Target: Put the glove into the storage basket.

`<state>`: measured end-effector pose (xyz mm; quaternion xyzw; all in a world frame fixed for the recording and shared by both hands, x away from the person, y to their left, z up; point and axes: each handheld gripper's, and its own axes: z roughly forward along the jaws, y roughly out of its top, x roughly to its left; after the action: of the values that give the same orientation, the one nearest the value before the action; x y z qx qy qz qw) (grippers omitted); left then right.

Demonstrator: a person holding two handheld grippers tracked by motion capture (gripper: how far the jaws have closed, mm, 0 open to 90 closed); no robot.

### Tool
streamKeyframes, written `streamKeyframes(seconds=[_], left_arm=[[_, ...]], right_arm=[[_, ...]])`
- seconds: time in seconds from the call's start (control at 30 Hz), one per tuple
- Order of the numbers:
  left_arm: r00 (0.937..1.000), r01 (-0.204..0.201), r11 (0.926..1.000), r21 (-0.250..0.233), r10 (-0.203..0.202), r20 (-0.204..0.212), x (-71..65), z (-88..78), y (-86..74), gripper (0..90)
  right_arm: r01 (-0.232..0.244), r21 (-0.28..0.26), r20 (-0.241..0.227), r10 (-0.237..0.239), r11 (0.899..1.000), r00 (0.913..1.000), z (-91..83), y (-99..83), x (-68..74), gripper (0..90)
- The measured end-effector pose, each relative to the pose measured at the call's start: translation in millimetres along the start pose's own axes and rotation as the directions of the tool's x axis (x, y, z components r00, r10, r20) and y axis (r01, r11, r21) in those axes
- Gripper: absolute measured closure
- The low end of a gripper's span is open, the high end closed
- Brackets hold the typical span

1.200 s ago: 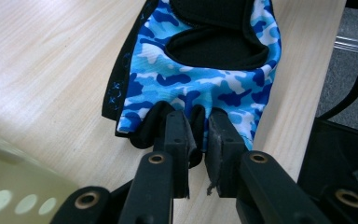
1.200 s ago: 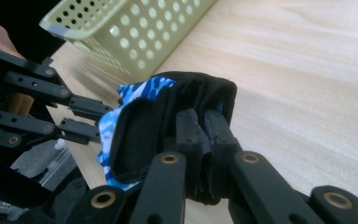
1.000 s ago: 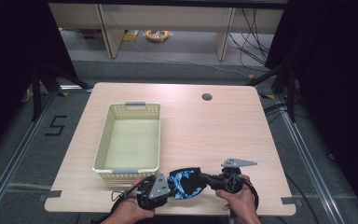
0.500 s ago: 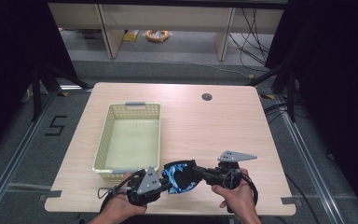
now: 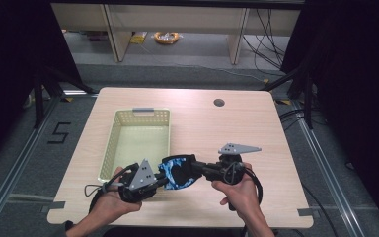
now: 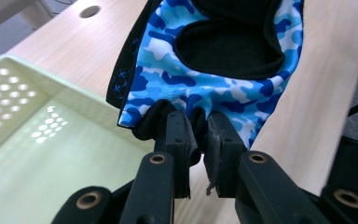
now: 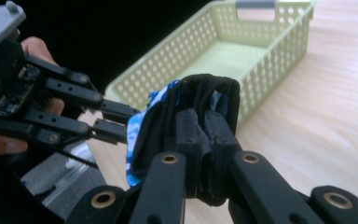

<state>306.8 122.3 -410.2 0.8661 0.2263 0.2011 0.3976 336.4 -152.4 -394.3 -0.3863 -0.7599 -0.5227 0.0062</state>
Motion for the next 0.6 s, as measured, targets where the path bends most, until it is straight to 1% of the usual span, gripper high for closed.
streamKeyframes(seconds=[0.03, 0.07, 0.1, 0.13, 0.17, 0.2, 0.23, 0.27, 0.3, 0.33, 0.37, 0.4, 0.43, 0.47, 0.5, 0.53, 0.6], left_arm=[[0.9999, -0.005, 0.9999, 0.009, 0.005, -0.010, 4.7, -2.5, 0.6, 79.7], [0.9999, -0.009, 0.9999, 0.011, 0.009, -0.013, 10.0, -4.6, 1.3, 79.7], [0.9996, 0.010, 1.0000, 0.001, -0.010, -0.025, 14.0, -5.9, 1.1, 79.8], [0.9996, 0.006, 0.9998, 0.018, -0.005, -0.028, 18.9, -9.3, 1.8, 79.7], [0.9995, 0.005, 0.9998, 0.021, -0.004, -0.030, 23.5, -11.5, 2.0, 79.7], [0.9991, 0.022, 0.9997, 0.011, -0.021, -0.038, 26.7, -12.7, 1.3, 79.7], [0.9990, 0.019, 0.9993, 0.033, -0.017, -0.040, 31.1, -15.7, 1.1, 79.7], [0.9988, 0.025, 0.9989, 0.038, -0.024, -0.043, 34.9, -17.3, 0.0, 79.7], [0.9984, 0.038, 0.9988, 0.032, -0.037, -0.043, 38.2, -17.7, -1.8, 79.7], [0.9986, 0.032, 0.9987, 0.039, -0.031, -0.042, 42.7, -18.8, -3.2, 79.8], [0.9981, 0.045, 0.9980, 0.044, -0.044, -0.043, 45.9, -19.0, -5.4, 79.7], [0.9975, 0.053, 0.9975, 0.047, -0.051, -0.049, 49.0, -19.3, -7.7, 79.7], [0.9973, 0.053, 0.9970, 0.056, -0.050, -0.054, 51.9, -19.5, -9.7, 79.8], [0.9970, 0.054, 0.9967, 0.060, -0.050, -0.059, 54.6, -19.5, -11.7, 79.8], [0.9967, 0.057, 0.9961, 0.068, -0.053, -0.061, 57.7, -20.3, -13.3, 79.9], [0.9963, 0.065, 0.9950, 0.075, -0.061, -0.061, 62.3, -21.4, -15.6, 79.9], [0.9955, 0.074, 0.9939, 0.081, -0.069, -0.066, 68.6, -22.1, -19.6, 79.9]], right_arm=[[-0.003, -0.002, -0.006, 0.003, 1.000, 1.0000, 2.6, 4.1, 0.3, 86.3], [0.017, -0.010, -0.007, -0.017, 1.000, 0.9998, 6.3, 8.7, -0.1, 86.3], [0.023, -0.014, -0.008, -0.023, 1.000, 0.9997, 9.9, 12.8, 0.6, 86.3], [0.015, -0.005, -0.012, -0.015, 1.000, 0.9998, 13.3, 17.0, 2.9, 86.3], [0.025, -0.005, -0.011, -0.025, 1.000, 0.9996, 17.4, 21.2, 3.6, 86.3], [0.025, -0.004, -0.013, -0.025, 1.000, 0.9996, 21.6, 24.8, 4.8, 86.3], [0.046, -0.006, -0.012, -0.046, 0.999, 0.9989, 25.4, 28.1, 4.7, 86.3], [0.041, -0.003, -0.020, -0.041, 0.999, 0.9990, 29.9, 31.1, 5.6, 86.3], [0.024, 0.007, -0.023, -0.024, 1.000, 0.9995, 33.8, 33.3, 6.9, 86.3], [0.043, -0.001, -0.021, -0.043, 0.999, 0.9989, 38.5, 35.1, 6.3, 86.3], [0.022, 0.017, -0.032, -0.022, 1.000, 0.9992, 42.0, 37.0, 7.9, 86.3], [0.029, 0.013, -0.029, -0.029, 0.999, 0.9992, 46.3, 38.4, 7.8, 86.3], [0.018, 0.032, -0.032, -0.017, 0.999, 0.9994, 49.7, 39.5, 9.4, 86.3], [0.025, 0.032, -0.031, -0.024, 0.999, 0.9992, 54.2, 40.5, 9.0, 86.3], [0.011, 0.036, -0.033, -0.010, 0.999, 0.9994, 58.0, 41.0, 10.3, 86.3], [0.015, 0.041, -0.031, -0.014, 0.999, 0.9994, 62.2, 42.0, 10.5, 86.3], [0.009, 0.045, -0.031, -0.007, 0.999, 0.9995, 72.2, 43.9, 10.7, 86.3]])
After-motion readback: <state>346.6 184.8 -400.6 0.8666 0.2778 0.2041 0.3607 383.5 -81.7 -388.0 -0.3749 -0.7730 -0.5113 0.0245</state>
